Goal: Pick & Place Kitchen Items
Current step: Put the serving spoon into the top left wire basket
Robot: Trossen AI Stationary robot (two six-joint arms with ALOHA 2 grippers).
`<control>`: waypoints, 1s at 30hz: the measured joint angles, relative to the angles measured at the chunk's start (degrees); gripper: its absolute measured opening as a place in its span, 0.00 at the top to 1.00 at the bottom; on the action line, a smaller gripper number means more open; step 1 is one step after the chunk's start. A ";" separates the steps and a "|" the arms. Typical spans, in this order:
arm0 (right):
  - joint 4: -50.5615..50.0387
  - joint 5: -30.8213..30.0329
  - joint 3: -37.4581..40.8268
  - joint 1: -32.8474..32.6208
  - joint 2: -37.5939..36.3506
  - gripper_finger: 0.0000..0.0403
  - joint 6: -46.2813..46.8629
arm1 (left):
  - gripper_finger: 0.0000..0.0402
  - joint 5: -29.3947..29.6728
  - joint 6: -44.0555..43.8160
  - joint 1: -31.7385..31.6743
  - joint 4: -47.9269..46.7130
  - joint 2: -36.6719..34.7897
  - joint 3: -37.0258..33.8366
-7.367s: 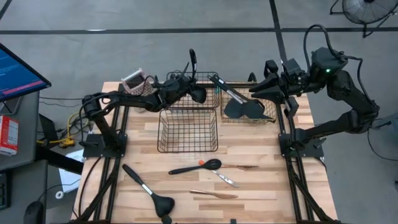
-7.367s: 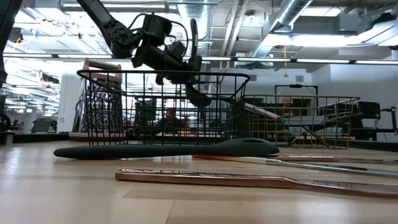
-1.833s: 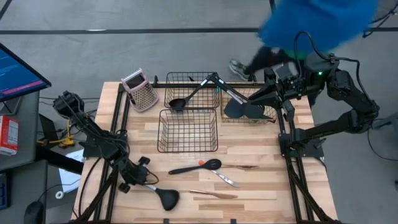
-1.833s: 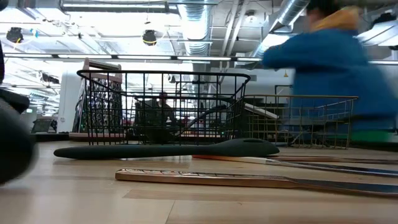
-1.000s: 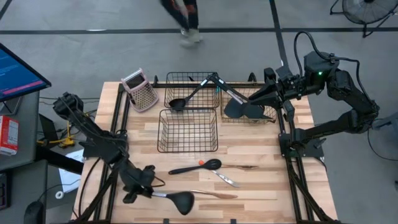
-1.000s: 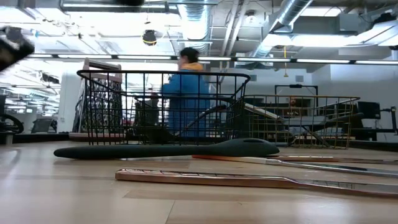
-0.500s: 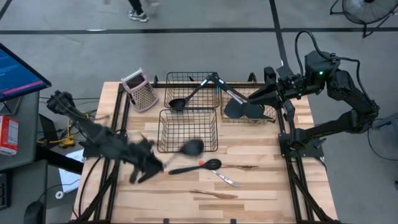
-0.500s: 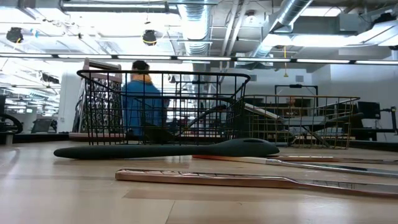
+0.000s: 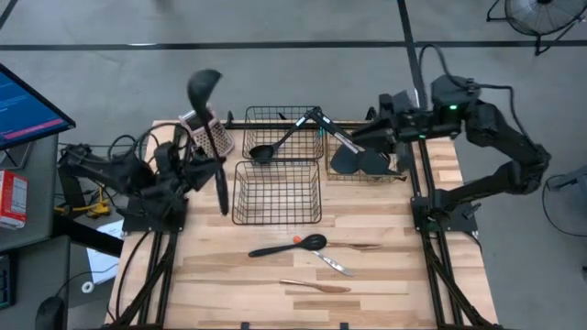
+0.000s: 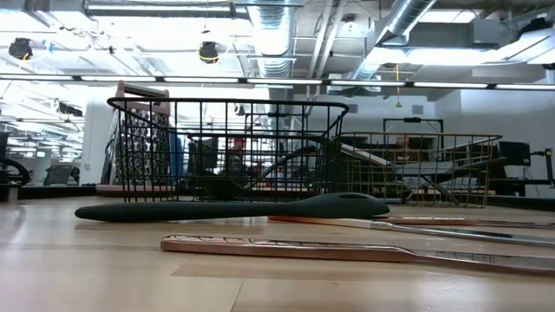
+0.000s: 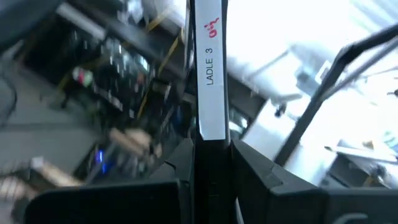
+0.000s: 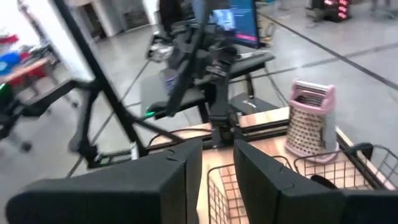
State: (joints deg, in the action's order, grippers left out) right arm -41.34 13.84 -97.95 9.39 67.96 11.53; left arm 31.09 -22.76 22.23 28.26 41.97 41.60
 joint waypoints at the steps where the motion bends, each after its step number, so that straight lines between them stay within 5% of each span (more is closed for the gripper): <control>1: 0.96 -0.97 0.00 0.00 0.98 0.77 1.27 | 0.87 -0.26 1.32 -1.21 2.44 0.97 0.00; 8: 6.15 -1.58 -0.02 0.02 10.61 0.76 3.39 | 0.87 -10.38 2.74 -10.00 16.22 9.36 0.00; 18: 22.81 19.36 -0.02 -0.07 23.49 0.51 7.71 | 0.87 -21.22 -2.81 -17.39 30.75 18.53 -0.02; 23: 32.07 23.49 0.07 0.07 28.49 0.39 13.20 | 0.87 -24.15 -5.17 -18.62 32.76 21.30 1.65; 30: 41.98 28.44 -0.02 -0.42 31.81 0.37 18.79 | 0.87 -26.66 -4.97 -19.42 32.60 23.91 3.80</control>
State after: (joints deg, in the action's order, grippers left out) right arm 0.64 42.29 -97.97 8.97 99.77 30.32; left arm 4.43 -27.74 2.81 60.86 65.88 45.41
